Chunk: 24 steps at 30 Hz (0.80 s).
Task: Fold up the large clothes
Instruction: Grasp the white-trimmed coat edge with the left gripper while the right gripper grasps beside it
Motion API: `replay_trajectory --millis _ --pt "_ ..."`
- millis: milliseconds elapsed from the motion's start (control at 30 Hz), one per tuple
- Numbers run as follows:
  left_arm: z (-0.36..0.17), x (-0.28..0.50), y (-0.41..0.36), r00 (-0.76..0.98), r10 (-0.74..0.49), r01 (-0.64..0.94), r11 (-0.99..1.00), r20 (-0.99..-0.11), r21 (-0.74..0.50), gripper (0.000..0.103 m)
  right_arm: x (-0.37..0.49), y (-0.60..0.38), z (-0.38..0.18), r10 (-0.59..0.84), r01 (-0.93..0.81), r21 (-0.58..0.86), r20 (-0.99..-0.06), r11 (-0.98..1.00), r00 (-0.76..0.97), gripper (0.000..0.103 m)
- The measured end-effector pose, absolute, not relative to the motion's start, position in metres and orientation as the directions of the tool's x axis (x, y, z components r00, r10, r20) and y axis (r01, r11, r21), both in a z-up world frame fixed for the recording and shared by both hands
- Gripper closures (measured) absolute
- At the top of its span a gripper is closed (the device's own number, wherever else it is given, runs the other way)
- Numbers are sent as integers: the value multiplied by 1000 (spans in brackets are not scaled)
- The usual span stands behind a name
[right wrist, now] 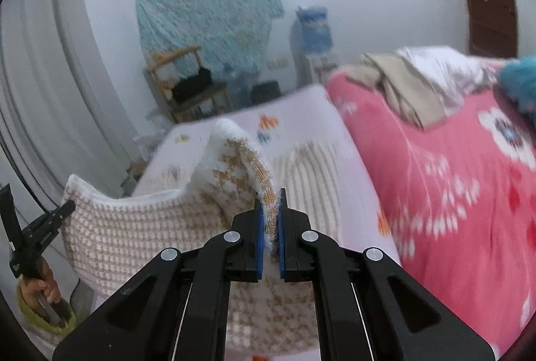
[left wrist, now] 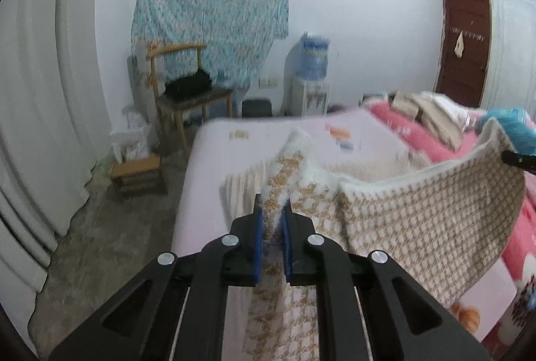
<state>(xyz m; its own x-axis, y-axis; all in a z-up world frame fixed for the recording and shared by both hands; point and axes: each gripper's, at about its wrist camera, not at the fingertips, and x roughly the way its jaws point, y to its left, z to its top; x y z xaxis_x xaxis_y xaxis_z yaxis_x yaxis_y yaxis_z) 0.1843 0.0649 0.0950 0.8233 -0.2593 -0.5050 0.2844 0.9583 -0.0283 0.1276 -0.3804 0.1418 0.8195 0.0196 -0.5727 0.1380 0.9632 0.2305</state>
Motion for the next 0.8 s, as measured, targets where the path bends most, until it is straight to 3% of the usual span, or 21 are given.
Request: replay_trajectory --millis 133,267,600,733,800 --pt "118 223 60 855 -258 281 960 -451 -18 94 182 -402 160 52 103 266 -518 958 854 98" --pt "116 293 52 835 -268 291 956 -481 -27 94 253 -432 147 94 102 325 -535 940 840 98" --pt "7 452 31 583 -257 255 958 -770 -127 93 377 -476 18 159 212 371 -753 904 639 97" --pt "-16 464 46 518 -311 210 949 -797 -234 83 377 -494 -1 260 223 488 -735 844 626 89" --pt "-18 462 56 513 -349 189 937 -784 -294 75 374 -508 -2 320 231 573 -698 787 641 78"
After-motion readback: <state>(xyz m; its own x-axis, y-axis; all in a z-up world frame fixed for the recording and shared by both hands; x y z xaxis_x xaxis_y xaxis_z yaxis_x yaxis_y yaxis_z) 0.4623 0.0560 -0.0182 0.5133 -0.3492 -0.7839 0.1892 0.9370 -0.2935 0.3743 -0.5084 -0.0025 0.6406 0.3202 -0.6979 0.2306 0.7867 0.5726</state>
